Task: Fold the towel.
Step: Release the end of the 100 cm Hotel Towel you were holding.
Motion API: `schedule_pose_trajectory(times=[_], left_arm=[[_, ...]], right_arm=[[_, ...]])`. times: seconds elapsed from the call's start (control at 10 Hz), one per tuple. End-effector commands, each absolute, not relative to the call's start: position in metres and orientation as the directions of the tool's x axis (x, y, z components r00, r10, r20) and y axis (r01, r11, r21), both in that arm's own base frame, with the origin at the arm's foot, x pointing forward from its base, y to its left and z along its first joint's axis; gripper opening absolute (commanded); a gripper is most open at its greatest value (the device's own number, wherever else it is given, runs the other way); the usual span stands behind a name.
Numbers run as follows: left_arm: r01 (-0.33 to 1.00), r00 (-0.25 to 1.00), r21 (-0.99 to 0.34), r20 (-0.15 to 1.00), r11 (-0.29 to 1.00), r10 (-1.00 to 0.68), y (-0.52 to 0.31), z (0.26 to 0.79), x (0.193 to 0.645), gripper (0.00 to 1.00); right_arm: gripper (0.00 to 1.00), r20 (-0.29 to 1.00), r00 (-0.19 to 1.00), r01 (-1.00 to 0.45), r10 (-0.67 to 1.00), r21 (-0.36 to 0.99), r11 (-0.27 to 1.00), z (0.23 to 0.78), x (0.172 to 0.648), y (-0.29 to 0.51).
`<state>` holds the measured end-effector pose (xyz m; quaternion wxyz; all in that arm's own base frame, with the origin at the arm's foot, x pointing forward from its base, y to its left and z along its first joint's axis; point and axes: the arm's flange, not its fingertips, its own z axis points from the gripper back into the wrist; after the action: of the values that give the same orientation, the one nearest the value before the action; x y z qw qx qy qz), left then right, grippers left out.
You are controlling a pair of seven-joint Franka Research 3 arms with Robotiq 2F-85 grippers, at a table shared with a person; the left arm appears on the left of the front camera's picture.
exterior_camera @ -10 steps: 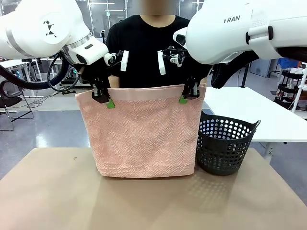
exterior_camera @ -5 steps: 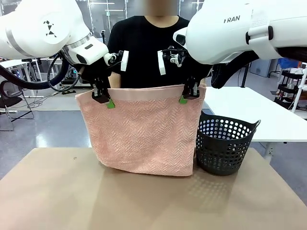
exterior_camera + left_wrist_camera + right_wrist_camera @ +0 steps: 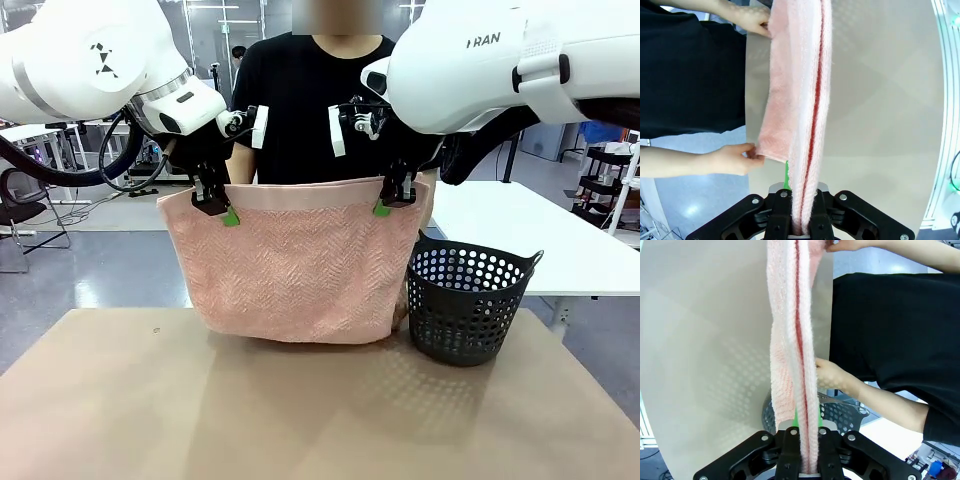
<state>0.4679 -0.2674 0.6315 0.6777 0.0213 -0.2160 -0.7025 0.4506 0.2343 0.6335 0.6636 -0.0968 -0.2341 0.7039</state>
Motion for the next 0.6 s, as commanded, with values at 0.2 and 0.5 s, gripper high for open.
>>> schedule_pose_trajectory(times=[0.2, 0.5], left_arm=[[0.941, -0.083, 0.338, 0.258, 0.010, -0.963, -0.2659, 0.6327, 0.4682, 0.00], [0.941, -0.083, 0.338, 0.258, 0.010, -0.963, -0.2659, 0.6327, 0.4682, 0.00]], right_arm=[[0.02, 0.171, -0.102, -0.887, 0.980, -0.462, -0.011, 0.6346, 0.4491, 0.2328], [0.02, 0.171, -0.102, -0.887, 0.980, -0.462, -0.011, 0.6346, 0.4491, 0.2328]])
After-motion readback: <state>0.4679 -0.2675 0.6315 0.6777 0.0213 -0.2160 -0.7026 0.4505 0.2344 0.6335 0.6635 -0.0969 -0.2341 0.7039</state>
